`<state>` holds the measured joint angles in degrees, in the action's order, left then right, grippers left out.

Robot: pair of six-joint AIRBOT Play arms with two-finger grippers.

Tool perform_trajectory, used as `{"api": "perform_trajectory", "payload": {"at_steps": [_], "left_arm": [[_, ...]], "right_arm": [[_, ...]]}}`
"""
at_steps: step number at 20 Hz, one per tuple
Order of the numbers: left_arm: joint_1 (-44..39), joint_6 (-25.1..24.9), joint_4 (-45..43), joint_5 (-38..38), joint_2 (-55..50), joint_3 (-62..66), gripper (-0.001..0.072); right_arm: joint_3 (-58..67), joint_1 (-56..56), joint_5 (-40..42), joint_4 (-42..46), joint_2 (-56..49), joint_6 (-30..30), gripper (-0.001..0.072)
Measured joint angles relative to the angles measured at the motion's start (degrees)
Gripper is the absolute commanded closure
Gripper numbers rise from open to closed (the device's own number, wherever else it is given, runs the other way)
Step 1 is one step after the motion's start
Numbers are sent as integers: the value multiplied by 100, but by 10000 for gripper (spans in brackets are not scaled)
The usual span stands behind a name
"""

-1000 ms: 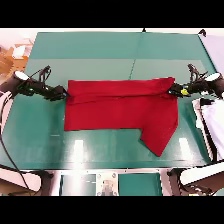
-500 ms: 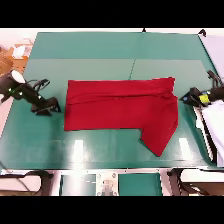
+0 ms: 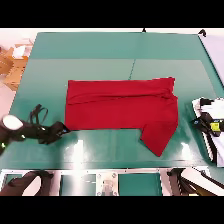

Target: Fold the shirts.

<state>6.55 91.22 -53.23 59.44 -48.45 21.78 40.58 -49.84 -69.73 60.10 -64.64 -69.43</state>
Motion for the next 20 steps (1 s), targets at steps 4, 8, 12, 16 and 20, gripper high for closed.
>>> {"api": "perform_trajectory", "payload": {"at_steps": [4,8,12,16,20], "left_arm": [[-944,501,960,-1989,330,-863,123],[-1668,1213,1303,-3871,304,-1134,295],[-2218,1661,1657,-4903,-79,-1198,296],[-2514,1843,1923,-5362,-319,-1213,296],[-2592,1915,2020,-5449,-396,-1237,675]], "right_arm": [[-358,-90,118,-170,127,0,399],[-636,-103,160,-238,164,2,248],[-1062,-103,92,-249,170,-35,190],[-1443,-48,-98,-363,177,-55,190],[-1775,334,-39,-529,190,-74,207]]}}
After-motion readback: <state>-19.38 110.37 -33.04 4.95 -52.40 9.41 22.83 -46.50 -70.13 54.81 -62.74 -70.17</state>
